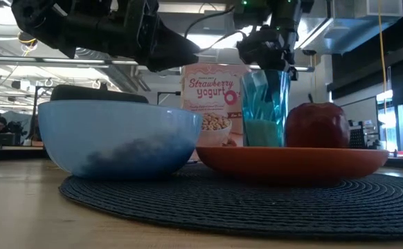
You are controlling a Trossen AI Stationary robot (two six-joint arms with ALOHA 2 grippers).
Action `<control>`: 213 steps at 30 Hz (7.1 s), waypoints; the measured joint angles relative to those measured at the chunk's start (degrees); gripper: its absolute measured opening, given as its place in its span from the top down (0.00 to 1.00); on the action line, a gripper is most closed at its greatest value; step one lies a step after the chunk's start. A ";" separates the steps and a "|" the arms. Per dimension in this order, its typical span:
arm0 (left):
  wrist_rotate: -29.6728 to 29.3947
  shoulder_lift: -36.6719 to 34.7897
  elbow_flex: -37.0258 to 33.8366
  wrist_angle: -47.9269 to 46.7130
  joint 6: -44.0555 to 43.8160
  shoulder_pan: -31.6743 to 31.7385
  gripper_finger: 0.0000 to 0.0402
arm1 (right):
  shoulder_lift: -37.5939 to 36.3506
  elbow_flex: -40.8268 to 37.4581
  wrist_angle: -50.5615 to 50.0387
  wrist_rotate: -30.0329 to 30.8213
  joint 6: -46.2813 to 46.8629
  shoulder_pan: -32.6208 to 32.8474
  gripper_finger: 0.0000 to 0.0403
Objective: Arrange a breakfast setting
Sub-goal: Put the blue glass on the table mat, then return To Home Position
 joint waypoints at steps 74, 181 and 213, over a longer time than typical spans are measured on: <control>-5.60 -59.20 -15.98 -27.31 2.06 -2.51 1.00 | -74.52 -58.80 65.05 4.64 -23.54 15.26 1.00; 3.40 -81.94 -31.23 -43.85 -4.02 -2.53 0.97 | -94.25 -79.58 60.65 4.36 -17.95 15.24 1.00; 3.40 -81.94 -31.23 -43.85 -4.02 -2.54 0.97 | -94.25 -79.60 60.64 4.36 -17.98 15.24 1.00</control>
